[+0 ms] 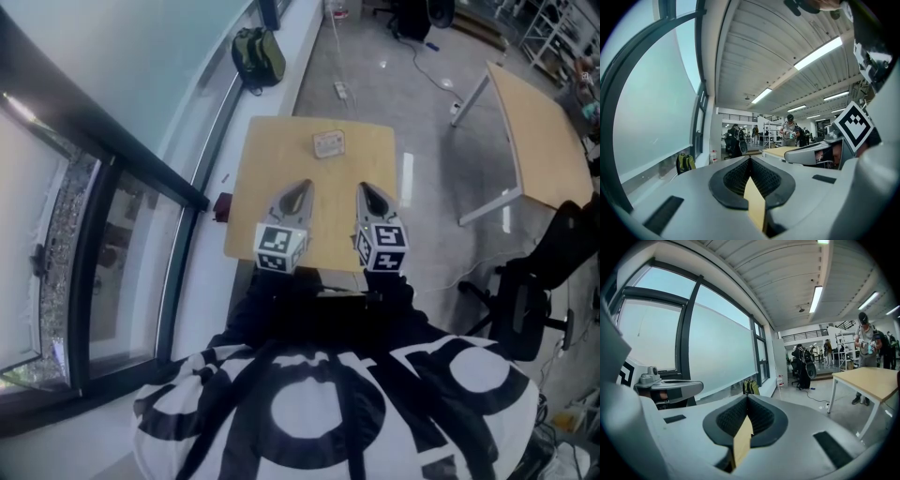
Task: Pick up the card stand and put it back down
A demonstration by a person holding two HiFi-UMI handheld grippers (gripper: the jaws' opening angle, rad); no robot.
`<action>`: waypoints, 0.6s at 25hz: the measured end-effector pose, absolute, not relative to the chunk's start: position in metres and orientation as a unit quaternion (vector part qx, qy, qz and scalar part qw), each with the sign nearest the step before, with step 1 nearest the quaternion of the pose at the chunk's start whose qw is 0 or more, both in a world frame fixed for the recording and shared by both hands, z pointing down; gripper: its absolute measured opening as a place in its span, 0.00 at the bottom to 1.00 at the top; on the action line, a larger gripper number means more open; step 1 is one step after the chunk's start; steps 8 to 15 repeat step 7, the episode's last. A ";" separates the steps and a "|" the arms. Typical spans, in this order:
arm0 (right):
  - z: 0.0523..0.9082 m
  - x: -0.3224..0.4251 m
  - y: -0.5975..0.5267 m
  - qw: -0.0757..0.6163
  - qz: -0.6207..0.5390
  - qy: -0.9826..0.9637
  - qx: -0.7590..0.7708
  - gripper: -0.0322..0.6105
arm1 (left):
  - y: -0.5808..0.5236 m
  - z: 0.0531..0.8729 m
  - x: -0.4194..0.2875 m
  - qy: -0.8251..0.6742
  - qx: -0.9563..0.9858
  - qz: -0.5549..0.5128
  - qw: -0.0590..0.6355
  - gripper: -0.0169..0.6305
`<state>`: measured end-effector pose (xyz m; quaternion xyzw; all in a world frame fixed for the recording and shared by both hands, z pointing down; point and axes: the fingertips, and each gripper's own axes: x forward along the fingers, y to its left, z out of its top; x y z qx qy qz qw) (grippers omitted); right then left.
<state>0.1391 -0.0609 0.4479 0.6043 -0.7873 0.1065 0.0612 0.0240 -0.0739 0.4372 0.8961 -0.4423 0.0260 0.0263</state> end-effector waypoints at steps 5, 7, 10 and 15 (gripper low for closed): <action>0.447 0.137 -0.065 0.060 0.101 -0.787 0.606 0.07 | -0.077 0.442 0.022 -0.441 0.897 0.025 0.029 0.04; 0.448 0.135 -0.067 0.061 0.101 -0.787 0.606 0.07 | -0.080 0.444 0.020 -0.441 0.897 0.026 0.030 0.04; 0.448 0.135 -0.067 0.061 0.101 -0.787 0.606 0.07 | -0.080 0.444 0.020 -0.441 0.897 0.026 0.030 0.04; 0.448 0.135 -0.067 0.061 0.101 -0.787 0.606 0.07 | -0.080 0.444 0.020 -0.441 0.897 0.026 0.030 0.04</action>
